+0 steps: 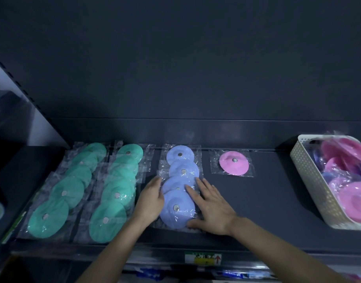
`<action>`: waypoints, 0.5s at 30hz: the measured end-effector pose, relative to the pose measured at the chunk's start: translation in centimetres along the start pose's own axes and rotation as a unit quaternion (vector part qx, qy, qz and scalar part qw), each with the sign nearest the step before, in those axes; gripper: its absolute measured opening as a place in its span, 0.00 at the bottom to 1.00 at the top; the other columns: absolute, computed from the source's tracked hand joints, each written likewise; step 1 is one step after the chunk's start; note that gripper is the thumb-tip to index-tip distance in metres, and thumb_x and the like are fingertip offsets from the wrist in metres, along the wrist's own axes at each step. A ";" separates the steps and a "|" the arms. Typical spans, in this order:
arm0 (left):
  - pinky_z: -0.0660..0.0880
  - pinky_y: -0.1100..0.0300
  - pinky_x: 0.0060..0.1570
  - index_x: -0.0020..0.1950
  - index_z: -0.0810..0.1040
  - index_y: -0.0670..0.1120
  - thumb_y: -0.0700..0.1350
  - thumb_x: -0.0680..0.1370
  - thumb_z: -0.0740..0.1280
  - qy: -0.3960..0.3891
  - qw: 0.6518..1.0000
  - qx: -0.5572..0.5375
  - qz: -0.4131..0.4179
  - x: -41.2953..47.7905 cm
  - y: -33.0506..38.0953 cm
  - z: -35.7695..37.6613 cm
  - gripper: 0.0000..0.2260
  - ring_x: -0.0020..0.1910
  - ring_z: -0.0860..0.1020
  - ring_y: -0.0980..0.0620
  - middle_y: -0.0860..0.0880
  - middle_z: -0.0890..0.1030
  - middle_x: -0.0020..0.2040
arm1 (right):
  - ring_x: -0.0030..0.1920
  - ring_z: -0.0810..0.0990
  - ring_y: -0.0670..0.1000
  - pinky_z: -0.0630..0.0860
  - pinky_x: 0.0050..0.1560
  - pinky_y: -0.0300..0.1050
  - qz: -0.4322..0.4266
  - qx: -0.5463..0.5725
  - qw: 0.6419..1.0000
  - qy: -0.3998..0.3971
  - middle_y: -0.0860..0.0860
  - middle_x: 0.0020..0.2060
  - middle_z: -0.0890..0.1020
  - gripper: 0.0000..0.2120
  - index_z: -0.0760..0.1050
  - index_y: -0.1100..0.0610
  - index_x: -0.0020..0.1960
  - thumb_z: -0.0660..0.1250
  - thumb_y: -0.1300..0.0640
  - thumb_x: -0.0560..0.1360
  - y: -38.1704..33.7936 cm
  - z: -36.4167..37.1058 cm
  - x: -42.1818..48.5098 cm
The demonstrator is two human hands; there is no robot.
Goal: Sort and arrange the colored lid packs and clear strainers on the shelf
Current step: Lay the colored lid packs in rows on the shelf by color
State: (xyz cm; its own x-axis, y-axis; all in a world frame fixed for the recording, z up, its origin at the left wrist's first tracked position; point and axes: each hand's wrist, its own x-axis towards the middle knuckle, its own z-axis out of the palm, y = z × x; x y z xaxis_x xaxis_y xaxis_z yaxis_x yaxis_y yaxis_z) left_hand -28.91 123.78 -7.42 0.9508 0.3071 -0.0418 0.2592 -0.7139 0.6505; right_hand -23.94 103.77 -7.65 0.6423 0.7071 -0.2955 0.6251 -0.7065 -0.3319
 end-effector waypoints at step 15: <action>0.61 0.65 0.39 0.52 0.78 0.38 0.37 0.73 0.70 0.087 0.996 -0.022 -0.013 0.2 0.4 -0.4 0.09 0.42 0.74 0.48 0.45 0.78 0.44 | 0.41 0.78 0.46 0.72 0.40 0.31 0.177 0.314 0.922 0.145 0.48 0.39 0.81 0.22 0.72 0.55 0.63 0.73 0.60 0.70 0.8 -1.1 0.0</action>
State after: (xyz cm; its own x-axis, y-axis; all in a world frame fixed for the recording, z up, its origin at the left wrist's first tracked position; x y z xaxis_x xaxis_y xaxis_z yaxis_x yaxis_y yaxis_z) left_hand -28.73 123.80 -6.91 0.8990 0.4324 0.0701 0.2724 -0.6772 0.6836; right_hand -22.95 103.17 -6.95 0.9049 0.3345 -0.2633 0.0328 -0.6715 -0.7403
